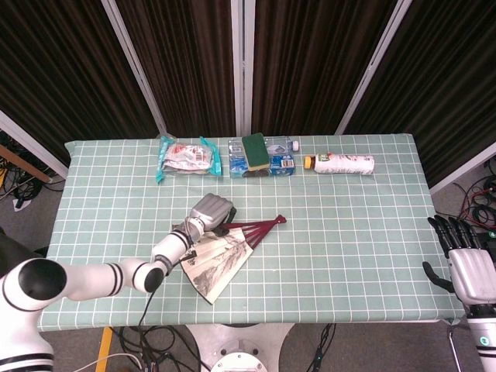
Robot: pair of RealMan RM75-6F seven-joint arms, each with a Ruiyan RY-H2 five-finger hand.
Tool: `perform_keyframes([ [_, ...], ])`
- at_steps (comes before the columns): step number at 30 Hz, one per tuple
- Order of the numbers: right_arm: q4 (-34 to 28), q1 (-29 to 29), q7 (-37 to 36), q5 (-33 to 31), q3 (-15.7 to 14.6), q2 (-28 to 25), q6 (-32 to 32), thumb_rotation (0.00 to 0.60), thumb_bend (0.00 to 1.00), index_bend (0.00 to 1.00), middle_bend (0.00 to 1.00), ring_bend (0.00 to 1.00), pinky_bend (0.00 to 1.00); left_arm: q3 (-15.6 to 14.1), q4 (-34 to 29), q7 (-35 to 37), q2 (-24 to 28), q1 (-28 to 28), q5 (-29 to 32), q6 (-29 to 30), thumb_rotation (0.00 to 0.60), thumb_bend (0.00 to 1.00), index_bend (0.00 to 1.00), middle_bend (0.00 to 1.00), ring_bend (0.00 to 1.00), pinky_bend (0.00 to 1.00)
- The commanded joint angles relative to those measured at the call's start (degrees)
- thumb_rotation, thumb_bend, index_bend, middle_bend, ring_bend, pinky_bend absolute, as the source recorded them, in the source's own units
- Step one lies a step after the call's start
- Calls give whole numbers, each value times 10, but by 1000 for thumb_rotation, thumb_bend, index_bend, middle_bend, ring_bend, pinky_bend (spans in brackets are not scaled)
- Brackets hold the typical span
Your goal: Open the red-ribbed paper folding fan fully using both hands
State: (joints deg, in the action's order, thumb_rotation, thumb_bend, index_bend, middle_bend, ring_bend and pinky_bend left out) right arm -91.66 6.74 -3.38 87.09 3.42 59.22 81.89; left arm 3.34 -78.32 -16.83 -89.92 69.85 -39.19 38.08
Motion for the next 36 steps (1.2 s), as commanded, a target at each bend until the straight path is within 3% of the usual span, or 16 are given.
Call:
perform_keyframes([
  [1, -3, 10, -8, 9, -1, -5, -13, 600, 236, 46, 71, 0, 0, 30, -117, 56, 102, -55, -73, 57, 600, 312, 645, 674, 650, 648],
  [5, -11, 31, -36, 27, -8, -11, -45, 600, 236, 47, 79, 0, 0, 48, -198, 119, 169, -109, -133, 104, 600, 312, 645, 677, 650, 662],
  [9, -24, 63, -109, 48, -21, -22, -99, 600, 237, 76, 97, 0, 0, 66, -251, 215, 213, -165, -202, 141, 600, 312, 645, 687, 665, 677],
  [18, -27, 171, -323, 98, -37, -22, -231, 600, 239, 131, 111, 0, 0, 99, -283, 370, 240, -227, -339, 201, 600, 313, 646, 690, 666, 673],
  [23, -1, 228, -428, 105, -21, 11, -261, 600, 239, 131, 118, 0, 0, 107, -291, 392, 234, -236, -385, 228, 600, 312, 646, 690, 667, 671],
  [30, 11, 292, -475, 67, 21, 67, -291, 600, 239, 131, 120, 0, 0, 125, -311, 403, 238, -240, -424, 256, 600, 310, 646, 690, 667, 668],
  [36, 0, 341, -517, 47, 38, 82, -334, 600, 239, 129, 110, 0, 0, 134, -321, 383, 242, -244, -442, 276, 600, 311, 646, 690, 667, 664],
])
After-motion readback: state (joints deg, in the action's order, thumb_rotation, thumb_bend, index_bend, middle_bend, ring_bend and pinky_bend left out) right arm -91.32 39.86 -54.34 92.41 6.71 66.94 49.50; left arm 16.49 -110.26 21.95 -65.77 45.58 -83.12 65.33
